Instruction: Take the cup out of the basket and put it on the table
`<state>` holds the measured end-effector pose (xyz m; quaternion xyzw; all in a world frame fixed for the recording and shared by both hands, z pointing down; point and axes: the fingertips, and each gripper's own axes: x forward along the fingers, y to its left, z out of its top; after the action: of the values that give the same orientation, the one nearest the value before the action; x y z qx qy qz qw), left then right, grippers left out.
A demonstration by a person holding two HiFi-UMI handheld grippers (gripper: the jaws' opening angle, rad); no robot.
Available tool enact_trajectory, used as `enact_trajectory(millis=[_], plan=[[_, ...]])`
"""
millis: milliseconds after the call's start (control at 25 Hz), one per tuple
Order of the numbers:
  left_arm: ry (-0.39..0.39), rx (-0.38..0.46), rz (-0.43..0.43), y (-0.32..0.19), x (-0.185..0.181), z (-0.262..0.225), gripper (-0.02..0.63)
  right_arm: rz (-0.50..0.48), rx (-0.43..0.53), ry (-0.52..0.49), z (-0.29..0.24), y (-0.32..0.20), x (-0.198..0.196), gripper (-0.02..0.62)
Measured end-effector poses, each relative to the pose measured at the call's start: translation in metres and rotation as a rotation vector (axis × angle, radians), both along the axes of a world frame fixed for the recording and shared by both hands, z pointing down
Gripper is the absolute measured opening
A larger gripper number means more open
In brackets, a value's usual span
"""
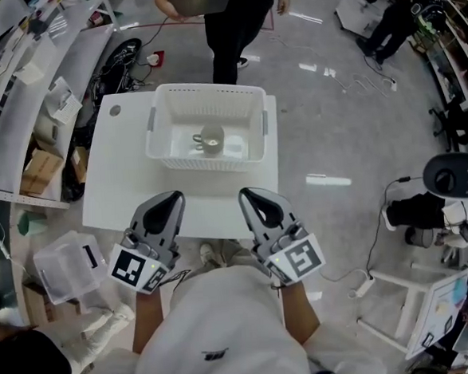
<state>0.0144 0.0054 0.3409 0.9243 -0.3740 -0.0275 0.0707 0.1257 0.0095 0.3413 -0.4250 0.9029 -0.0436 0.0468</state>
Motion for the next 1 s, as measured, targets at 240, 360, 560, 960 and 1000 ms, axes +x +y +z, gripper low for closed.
enact_trajectory(millis=[240,360,560,960,1000], plan=[[-0.026,0.001,-0.062,-0.027,0.016,0.002,0.011,-0.030,-0.001,-0.011,0.004,-0.033,0.024,0.008],[-0.042,-0.005,-0.087,-0.036,0.024,0.004,0.011,-0.072,0.008,0.010,0.014,-0.044,0.035,0.008],[-0.055,-0.014,-0.107,-0.048,0.025,0.005,0.011,-0.054,0.005,-0.028,0.010,-0.063,0.039,0.008],[-0.044,-0.010,-0.082,-0.070,0.000,0.006,0.011,0.031,0.011,0.120,0.025,-0.106,0.024,0.008],[-0.041,-0.011,-0.076,-0.073,-0.004,0.006,0.011,0.031,0.014,0.150,0.027,-0.111,0.020,0.008]])
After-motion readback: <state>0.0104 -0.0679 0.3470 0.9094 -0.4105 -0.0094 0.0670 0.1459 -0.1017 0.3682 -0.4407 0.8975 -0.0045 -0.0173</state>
